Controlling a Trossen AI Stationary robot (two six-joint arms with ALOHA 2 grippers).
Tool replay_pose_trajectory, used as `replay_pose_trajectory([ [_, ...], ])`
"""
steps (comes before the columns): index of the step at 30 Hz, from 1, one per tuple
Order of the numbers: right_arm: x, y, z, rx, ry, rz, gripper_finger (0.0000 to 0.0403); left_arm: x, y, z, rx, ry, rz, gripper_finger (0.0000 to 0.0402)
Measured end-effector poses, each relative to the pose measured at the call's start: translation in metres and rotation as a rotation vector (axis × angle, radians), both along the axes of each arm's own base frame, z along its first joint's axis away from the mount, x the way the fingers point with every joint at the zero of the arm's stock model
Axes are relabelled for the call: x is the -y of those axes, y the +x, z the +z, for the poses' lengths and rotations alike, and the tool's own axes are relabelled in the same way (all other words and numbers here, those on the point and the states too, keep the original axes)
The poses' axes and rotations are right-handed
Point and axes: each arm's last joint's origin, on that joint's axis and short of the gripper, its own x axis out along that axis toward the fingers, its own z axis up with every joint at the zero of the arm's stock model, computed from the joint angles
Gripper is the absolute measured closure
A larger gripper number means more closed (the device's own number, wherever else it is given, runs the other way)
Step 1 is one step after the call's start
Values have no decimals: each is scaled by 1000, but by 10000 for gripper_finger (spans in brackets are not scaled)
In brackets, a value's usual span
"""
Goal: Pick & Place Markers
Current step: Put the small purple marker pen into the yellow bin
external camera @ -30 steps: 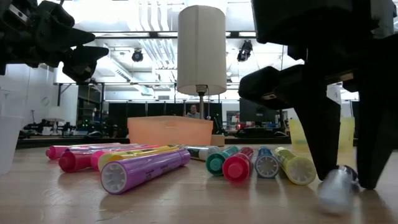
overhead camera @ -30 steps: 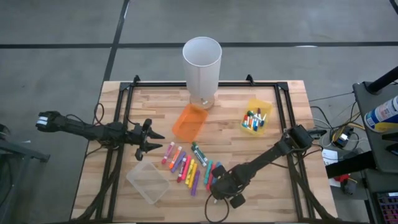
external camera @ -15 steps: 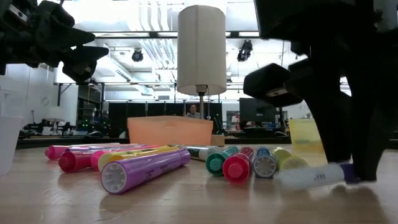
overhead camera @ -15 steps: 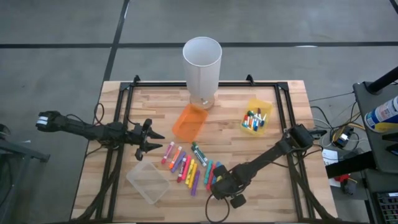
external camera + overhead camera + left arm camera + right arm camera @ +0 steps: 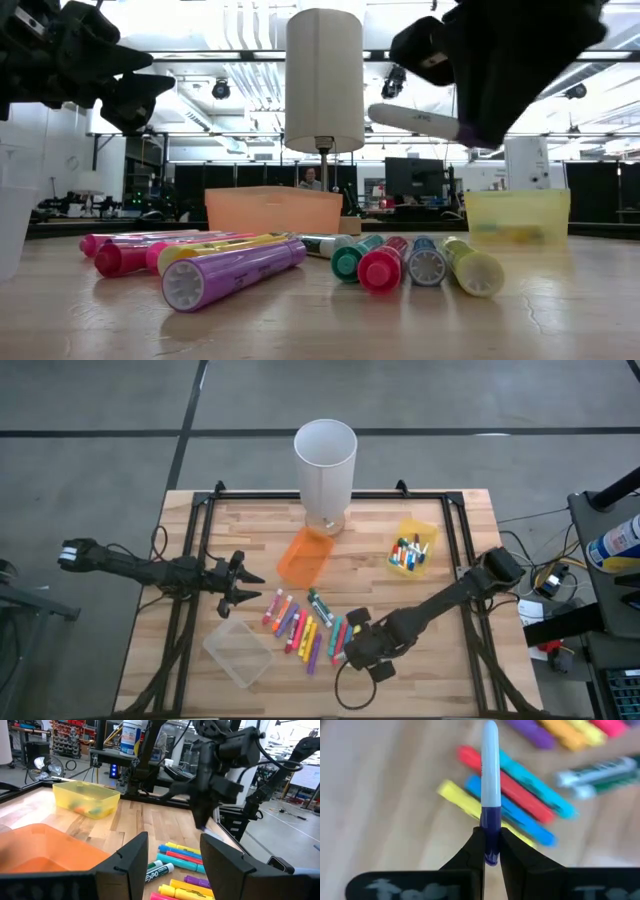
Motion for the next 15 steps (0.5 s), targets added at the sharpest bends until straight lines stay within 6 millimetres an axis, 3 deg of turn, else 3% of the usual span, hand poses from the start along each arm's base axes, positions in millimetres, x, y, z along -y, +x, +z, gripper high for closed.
replay_pose_trajectory([
  [15,46,-35,44,2,-210,-318,374,0,0,-1,-5,0,0,227],
])
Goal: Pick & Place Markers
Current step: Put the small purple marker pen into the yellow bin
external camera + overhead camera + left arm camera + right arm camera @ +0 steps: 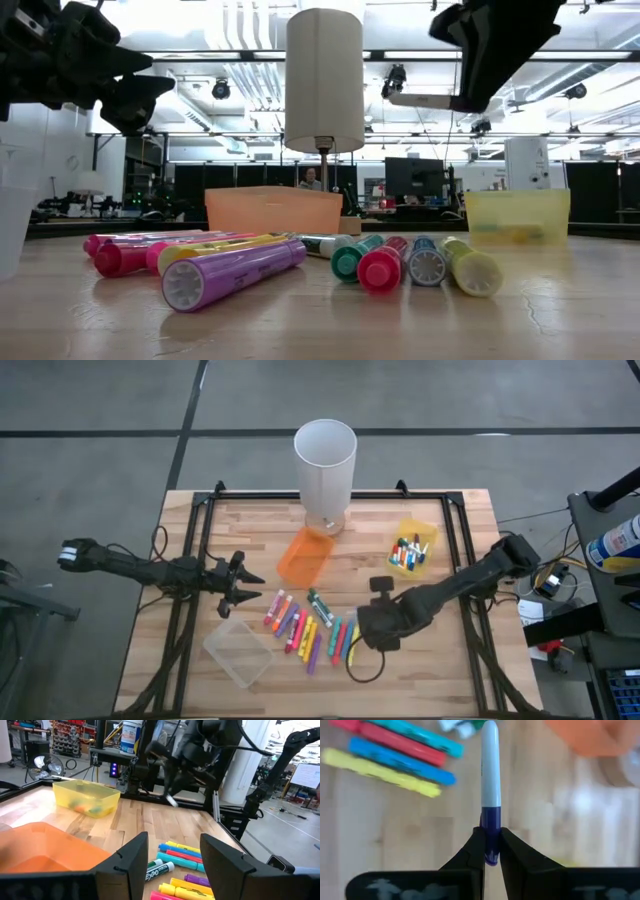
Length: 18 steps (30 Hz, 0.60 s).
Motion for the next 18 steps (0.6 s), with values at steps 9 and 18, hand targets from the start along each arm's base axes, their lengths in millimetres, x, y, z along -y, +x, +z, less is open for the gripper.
replay_pose_trajectory([
  [9,31,-29,12,47,-80,-204,374,0,-1,-4,-13,2,0,227],
  [18,67,-74,11,114,-44,-387,374,0,-1,-5,-14,2,0,227],
])
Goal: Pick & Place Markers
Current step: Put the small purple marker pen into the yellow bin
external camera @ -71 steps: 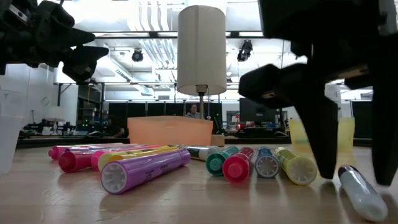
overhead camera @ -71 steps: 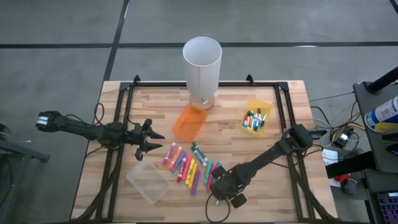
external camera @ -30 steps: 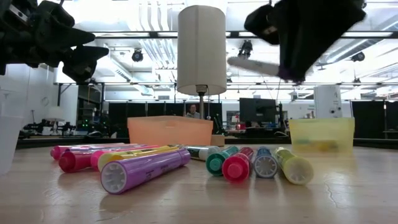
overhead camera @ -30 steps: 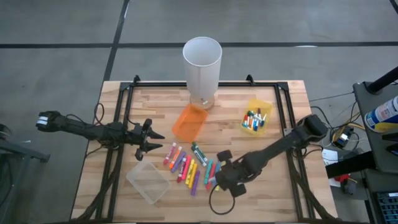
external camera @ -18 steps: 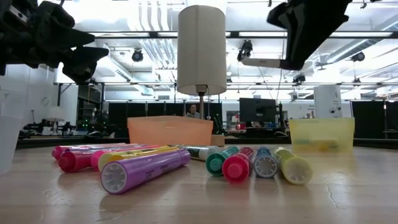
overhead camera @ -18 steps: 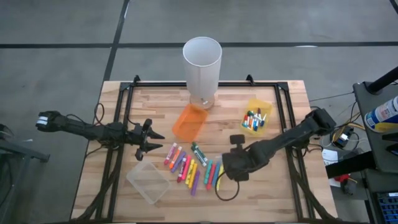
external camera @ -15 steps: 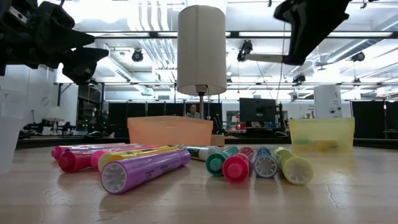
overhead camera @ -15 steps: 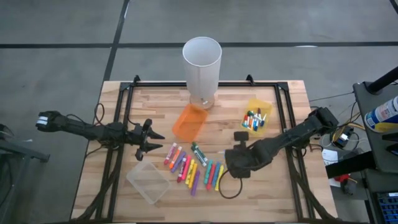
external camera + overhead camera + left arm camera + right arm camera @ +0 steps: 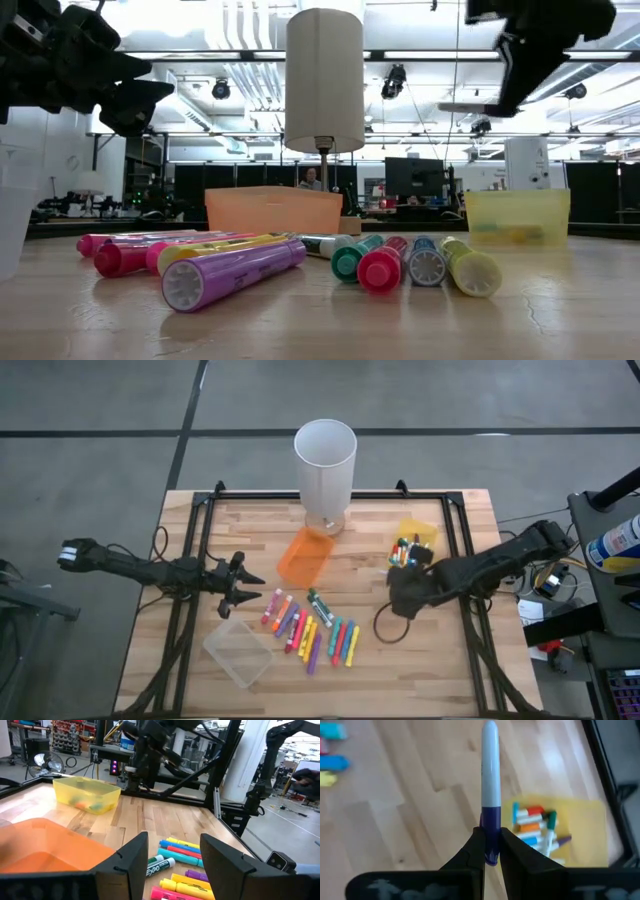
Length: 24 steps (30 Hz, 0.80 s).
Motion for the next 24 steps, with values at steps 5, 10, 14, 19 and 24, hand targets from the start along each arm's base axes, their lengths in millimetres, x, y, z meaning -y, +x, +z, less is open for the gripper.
replay_pose_trajectory([
  [5,26,-28,-5,92,56,-224,374,0,0,0,0,0,0,227],
  [10,50,-49,-16,140,86,-428,374,0,0,0,-1,0,0,227],
  [14,63,-60,-24,135,85,-500,374,0,0,0,-1,0,0,227],
  [19,78,-65,-33,97,111,-580,374,0,0,0,-1,0,0,227],
  [24,90,-62,-38,51,140,-608,374,0,0,0,-1,0,0,227],
])
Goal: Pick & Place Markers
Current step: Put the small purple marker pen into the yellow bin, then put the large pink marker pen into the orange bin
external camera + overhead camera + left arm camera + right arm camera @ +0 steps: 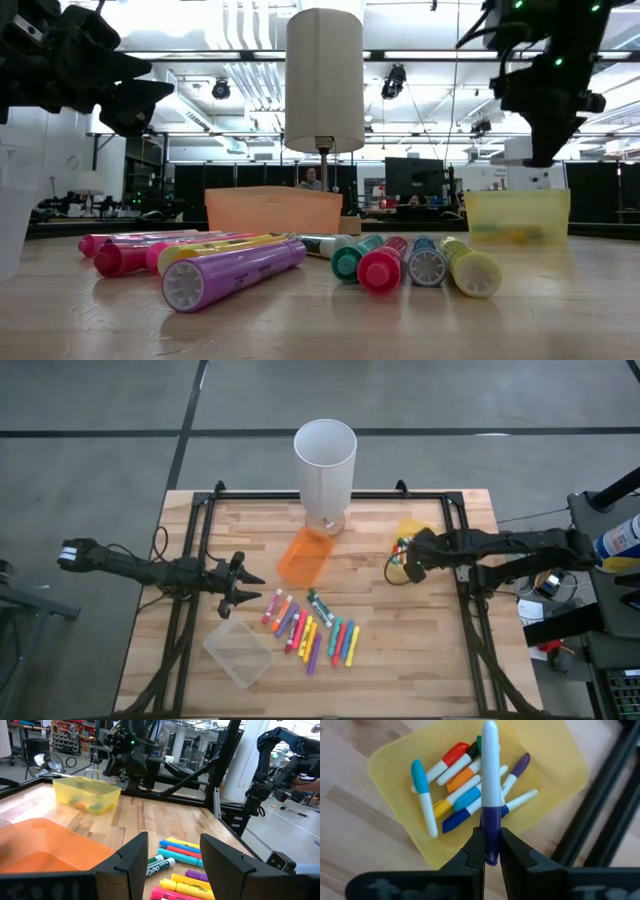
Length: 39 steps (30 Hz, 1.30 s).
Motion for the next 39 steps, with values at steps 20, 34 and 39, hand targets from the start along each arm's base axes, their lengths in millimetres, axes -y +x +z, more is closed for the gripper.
replay_pose_trajectory([
  [20,24,15,-7,34,35,14,318,0,0,0,0,0,0,227],
  [34,12,23,0,116,116,100,215,0,0,0,0,0,0,227],
  [39,-10,36,14,207,110,233,222,0,0,0,0,0,0,227],
])
